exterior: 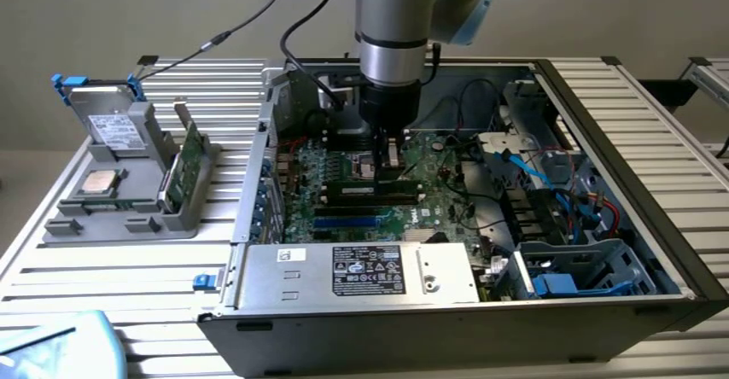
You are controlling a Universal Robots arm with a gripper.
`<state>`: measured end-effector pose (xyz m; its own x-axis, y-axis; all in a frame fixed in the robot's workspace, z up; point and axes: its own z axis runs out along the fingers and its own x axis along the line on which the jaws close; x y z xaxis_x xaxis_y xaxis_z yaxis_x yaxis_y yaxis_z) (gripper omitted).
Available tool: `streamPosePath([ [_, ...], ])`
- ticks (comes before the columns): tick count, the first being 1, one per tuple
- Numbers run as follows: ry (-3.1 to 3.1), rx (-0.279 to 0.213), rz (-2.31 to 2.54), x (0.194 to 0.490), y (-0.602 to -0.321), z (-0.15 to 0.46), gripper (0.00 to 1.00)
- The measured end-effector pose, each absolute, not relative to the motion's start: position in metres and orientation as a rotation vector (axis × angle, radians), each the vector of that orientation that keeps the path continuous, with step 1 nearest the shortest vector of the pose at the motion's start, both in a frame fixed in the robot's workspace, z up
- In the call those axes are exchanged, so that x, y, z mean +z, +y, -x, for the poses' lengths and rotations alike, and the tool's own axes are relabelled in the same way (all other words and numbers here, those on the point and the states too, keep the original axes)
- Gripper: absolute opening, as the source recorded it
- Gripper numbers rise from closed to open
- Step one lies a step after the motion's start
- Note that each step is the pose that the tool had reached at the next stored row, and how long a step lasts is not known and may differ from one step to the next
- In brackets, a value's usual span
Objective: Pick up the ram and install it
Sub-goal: 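Insert the ram into the slot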
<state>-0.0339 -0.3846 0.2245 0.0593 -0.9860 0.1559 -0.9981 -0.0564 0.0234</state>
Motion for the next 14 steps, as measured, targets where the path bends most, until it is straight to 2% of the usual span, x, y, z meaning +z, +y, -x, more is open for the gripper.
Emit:
streamPosePath([
  [14,-2.074,0.142,-2.193,0.2218,-0.3851,0.0338,0.14],
])
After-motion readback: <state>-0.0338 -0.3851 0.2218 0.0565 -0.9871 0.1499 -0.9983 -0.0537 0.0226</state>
